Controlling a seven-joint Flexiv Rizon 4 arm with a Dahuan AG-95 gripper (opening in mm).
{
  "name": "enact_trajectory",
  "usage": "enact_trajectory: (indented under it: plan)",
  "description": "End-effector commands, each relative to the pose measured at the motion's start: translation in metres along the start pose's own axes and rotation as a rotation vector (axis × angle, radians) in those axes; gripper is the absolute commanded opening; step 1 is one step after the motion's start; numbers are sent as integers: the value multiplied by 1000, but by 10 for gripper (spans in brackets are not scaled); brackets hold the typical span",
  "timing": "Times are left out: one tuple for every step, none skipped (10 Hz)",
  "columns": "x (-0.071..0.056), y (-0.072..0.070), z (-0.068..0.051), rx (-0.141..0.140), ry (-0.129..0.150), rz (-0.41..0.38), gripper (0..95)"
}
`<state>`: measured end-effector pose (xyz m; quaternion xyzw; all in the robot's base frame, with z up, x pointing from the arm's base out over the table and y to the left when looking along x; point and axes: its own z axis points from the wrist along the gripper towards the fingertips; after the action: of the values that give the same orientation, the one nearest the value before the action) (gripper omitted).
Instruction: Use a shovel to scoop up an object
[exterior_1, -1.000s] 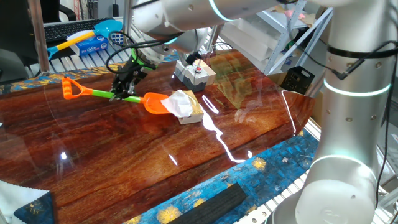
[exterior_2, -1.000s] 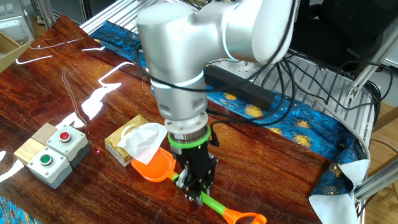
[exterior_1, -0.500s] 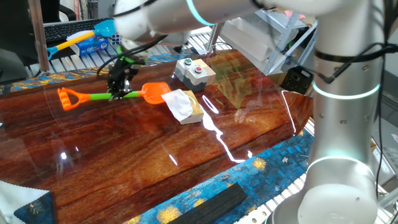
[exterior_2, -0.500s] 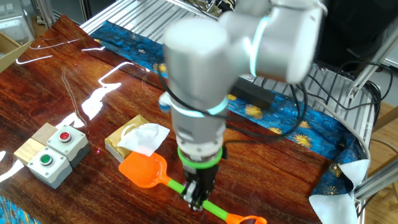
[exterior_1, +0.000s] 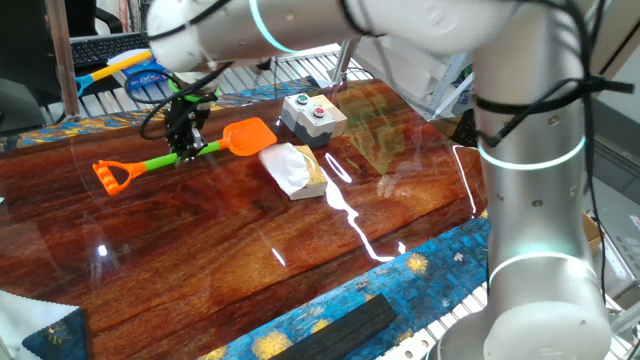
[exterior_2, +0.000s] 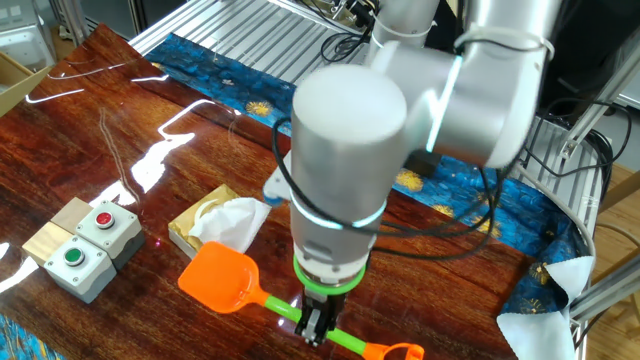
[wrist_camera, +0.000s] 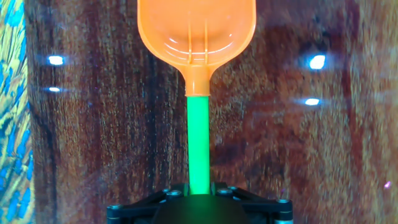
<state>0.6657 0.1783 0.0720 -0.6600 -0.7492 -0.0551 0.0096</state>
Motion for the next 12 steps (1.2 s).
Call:
enact_trajectory:
  plan:
    - [0,1,2,23,-21,-94,0]
    - [0,1,2,30,-17,-123,0]
    - [-1,1,3,33,-9,-157,0]
    - [-2,2,3,34,-11,-185,0]
    - [-5,3,5,37,-28,-223,0]
    - [-7,4,4,37,-28,-240,0]
    - [-11,4,4,37,-20,-261,0]
    - [-15,4,2,34,-5,-292,0]
    - [-20,4,1,32,0,-312,0]
    - [-24,4,-1,31,4,-334,0]
    - [-29,4,-2,25,13,-353,0]
    - [-30,5,-2,26,13,-358,0]
